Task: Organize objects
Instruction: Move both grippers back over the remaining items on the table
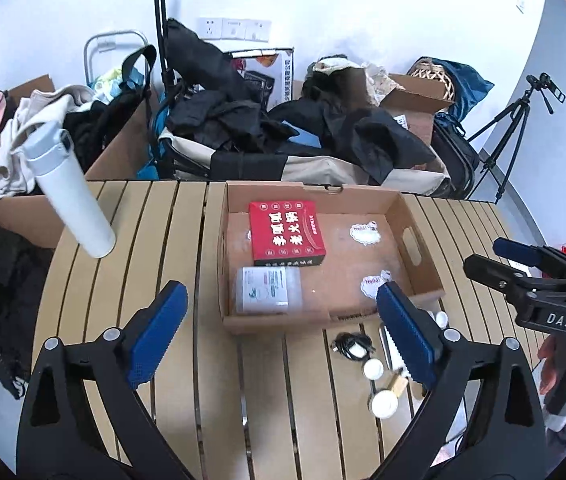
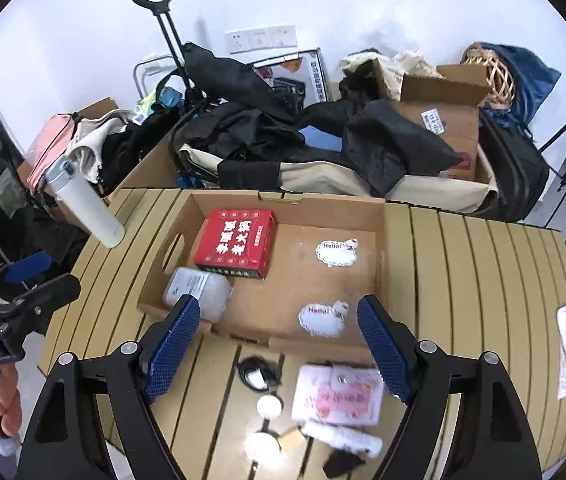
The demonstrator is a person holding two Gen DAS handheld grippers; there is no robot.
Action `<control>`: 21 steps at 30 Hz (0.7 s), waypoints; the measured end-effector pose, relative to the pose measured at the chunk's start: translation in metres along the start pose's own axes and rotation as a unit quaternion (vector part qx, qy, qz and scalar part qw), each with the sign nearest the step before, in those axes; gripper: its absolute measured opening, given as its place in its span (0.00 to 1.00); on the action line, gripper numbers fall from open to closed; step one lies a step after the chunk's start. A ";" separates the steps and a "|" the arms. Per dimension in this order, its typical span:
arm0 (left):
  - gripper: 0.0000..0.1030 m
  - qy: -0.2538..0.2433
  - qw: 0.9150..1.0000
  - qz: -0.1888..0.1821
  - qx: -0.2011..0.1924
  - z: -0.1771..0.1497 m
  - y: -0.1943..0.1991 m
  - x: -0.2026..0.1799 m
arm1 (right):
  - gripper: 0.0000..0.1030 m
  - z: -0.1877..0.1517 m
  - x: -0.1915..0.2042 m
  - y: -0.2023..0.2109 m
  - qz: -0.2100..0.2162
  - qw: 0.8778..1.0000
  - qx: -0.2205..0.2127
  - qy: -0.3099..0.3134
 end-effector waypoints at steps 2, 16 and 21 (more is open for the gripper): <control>0.93 -0.003 1.000 0.005 -0.014 -0.015 0.013 -0.002 | 0.82 -0.012 0.003 0.013 -0.002 1.000 -0.009 0.010; 0.98 0.003 0.996 0.048 -0.072 -0.192 0.057 -0.019 | 0.82 -0.196 0.007 0.051 -0.007 0.992 -0.077 0.098; 0.98 0.015 0.997 0.031 -0.064 -0.252 0.049 -0.028 | 0.82 -0.266 0.003 0.033 0.011 0.996 -0.043 0.072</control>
Point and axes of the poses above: each gripper's, at about its wrist camera, not at the fingertips, and y roughly against the way its jaws point, x to its left, z to its top, the point moved 3 cm from there along -y, roughly the way its jaws point, and after that the axes turned 11 degrees about x, right-handed, at the moved point
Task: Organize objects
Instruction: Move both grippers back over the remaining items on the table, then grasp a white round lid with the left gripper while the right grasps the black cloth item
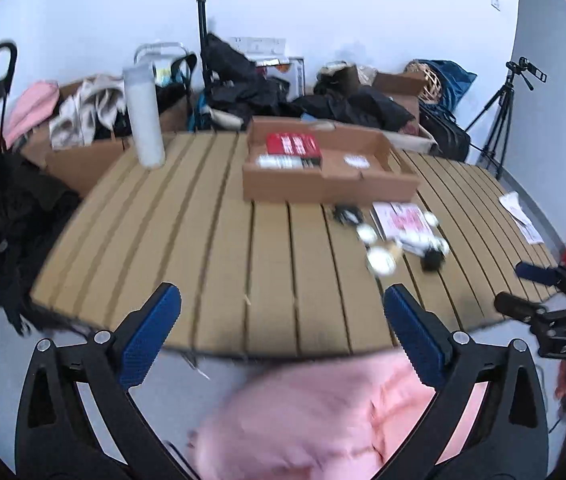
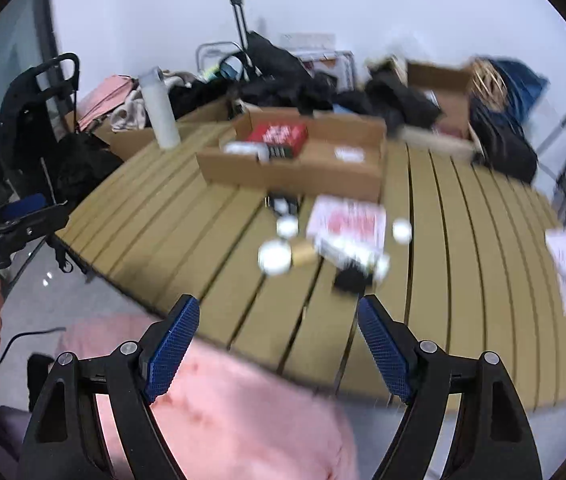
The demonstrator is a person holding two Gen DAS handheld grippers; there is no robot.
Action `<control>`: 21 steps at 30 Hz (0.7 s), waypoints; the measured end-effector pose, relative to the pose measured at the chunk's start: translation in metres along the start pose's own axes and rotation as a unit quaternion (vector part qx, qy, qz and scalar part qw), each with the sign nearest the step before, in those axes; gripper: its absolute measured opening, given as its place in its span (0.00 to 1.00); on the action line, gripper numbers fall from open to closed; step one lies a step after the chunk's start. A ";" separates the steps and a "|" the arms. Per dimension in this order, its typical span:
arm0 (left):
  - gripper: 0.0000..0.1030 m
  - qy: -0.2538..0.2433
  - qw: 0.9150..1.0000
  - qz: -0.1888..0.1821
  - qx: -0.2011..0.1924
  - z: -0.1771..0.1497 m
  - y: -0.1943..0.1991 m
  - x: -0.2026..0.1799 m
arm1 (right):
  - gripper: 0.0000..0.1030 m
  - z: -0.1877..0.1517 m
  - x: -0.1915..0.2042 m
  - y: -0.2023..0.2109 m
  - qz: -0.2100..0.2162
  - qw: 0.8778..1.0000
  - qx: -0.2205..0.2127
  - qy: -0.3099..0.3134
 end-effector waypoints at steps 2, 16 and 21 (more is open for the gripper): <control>0.98 -0.004 1.000 -0.022 0.010 -0.009 -0.005 -0.008 | 0.82 -0.021 -0.002 -0.004 -0.005 1.000 0.006 -0.021; 0.89 -0.105 0.990 -0.059 0.071 0.028 -0.136 -0.096 | 0.62 -0.010 -0.049 -0.040 -0.015 0.996 0.012 -0.083; 0.73 -0.101 0.987 -0.063 0.107 0.041 -0.182 -0.108 | 0.59 0.011 -0.063 -0.064 -0.013 0.996 0.017 -0.085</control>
Point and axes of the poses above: each gripper's, at about its wrist camera, not at the fingertips, and y roughly against the way its jaws point, x to its left, z to its top, the point moved 3 cm from there along -y, roughly the way its jaws point, and after that the axes turned 11 degrees about x, right-handed, at the moved point
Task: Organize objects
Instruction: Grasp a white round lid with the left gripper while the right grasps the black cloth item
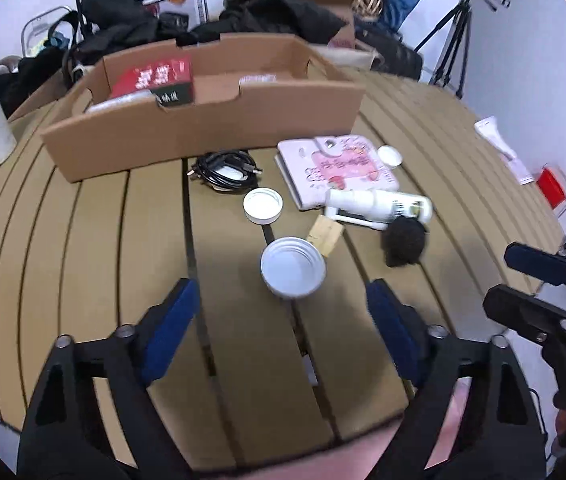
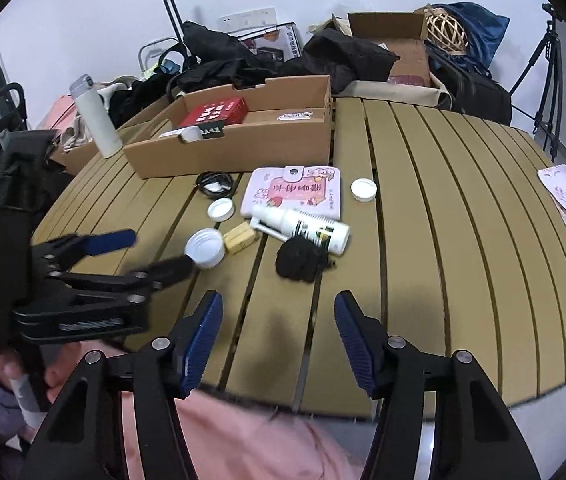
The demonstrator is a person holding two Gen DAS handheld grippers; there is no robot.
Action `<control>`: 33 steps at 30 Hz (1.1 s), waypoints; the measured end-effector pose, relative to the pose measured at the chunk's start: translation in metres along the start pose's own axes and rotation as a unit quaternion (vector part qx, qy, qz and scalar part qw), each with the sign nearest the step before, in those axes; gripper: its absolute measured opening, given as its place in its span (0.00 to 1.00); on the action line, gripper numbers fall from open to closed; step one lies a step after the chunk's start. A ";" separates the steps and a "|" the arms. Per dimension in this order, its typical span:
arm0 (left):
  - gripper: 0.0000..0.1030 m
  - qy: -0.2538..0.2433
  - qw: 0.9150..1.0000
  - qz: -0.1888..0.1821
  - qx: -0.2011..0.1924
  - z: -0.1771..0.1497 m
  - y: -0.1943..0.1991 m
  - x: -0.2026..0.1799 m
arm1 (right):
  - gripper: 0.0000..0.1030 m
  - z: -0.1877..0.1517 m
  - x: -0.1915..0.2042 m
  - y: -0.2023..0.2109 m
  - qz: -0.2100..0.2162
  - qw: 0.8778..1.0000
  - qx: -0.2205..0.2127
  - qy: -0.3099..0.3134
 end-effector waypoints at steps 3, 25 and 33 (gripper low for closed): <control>0.69 -0.003 1.000 -0.006 0.009 0.007 -0.013 -0.002 | 0.51 0.013 -0.004 -0.018 0.002 1.000 0.005 0.000; 0.36 0.008 1.000 -0.010 -0.018 -0.004 0.032 0.003 | 0.31 0.018 -0.004 -0.042 -0.001 1.000 0.024 -0.014; 0.36 0.046 0.997 -0.017 -0.061 -0.044 0.123 0.025 | 0.31 -0.015 0.023 0.050 0.015 0.999 -0.026 0.019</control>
Point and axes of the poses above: each gripper's, at about its wrist camera, not at the fingertips, and y roughly against the way its jaws point, x to its left, z to its top, the point moved 3 cm from there along -y, roughly the way its jaws point, and after that the axes turned 11 degrees about x, right-handed, at the moved point
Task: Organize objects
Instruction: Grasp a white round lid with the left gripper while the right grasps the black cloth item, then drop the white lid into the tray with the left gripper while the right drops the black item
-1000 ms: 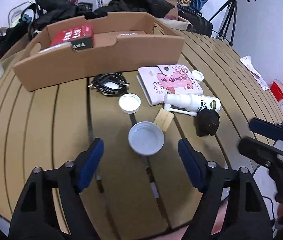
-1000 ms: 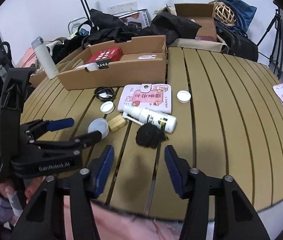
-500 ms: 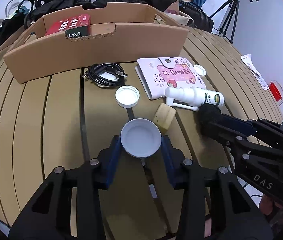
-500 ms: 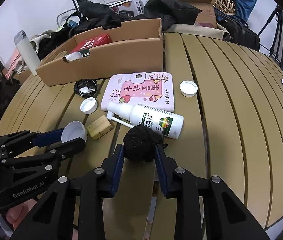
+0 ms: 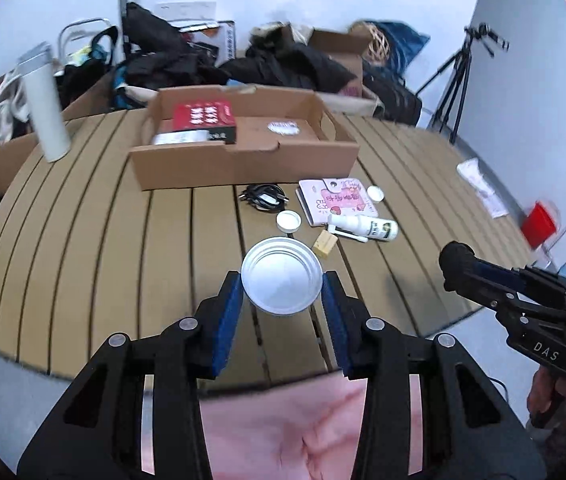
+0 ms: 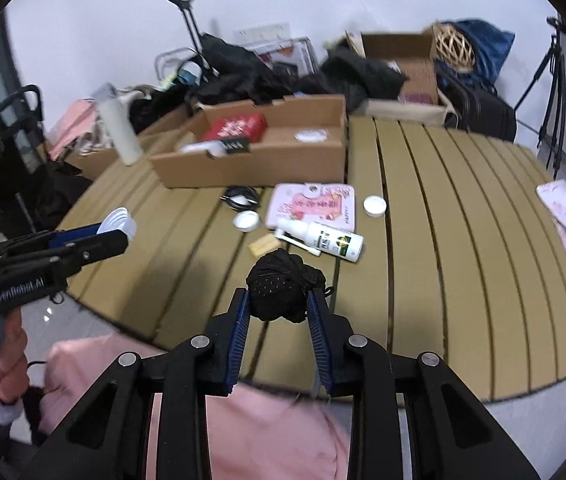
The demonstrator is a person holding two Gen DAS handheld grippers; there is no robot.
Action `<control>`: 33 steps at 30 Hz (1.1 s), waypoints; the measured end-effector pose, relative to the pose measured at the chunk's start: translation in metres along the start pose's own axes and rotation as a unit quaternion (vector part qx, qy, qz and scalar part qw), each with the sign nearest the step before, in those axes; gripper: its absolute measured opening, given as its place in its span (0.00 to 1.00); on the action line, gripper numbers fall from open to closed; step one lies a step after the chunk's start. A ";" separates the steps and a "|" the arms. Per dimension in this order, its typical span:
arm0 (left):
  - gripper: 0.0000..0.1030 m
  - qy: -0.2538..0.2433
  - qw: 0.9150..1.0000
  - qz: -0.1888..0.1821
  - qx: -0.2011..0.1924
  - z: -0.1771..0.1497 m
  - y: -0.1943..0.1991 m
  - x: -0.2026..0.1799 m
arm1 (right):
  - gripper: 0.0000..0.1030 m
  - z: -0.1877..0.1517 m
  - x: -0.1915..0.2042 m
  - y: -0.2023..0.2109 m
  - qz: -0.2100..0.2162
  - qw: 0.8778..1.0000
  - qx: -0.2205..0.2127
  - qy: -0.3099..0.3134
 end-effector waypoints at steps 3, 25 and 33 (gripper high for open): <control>0.36 0.012 1.000 -0.006 -0.008 -0.008 0.020 0.006 | 0.31 -0.006 0.008 0.020 0.004 1.000 -0.012 0.006; 0.36 0.009 0.997 -0.069 0.017 0.247 -0.023 0.032 | 0.31 0.219 -0.012 0.004 0.055 0.996 -0.043 0.063; 0.36 0.051 0.991 -0.025 0.120 0.299 -0.177 0.051 | 0.31 0.307 -0.044 -0.137 0.015 0.997 0.059 0.040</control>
Point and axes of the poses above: each gripper's, at about its wrist camera, not at the fingertips, and y roughly against the way its jaws point, x to its left, z to its top, the point moved 3 cm from there along -y, roughly the way its jaws point, and after that the axes turned 11 degrees about x, right-handed, at the moved point
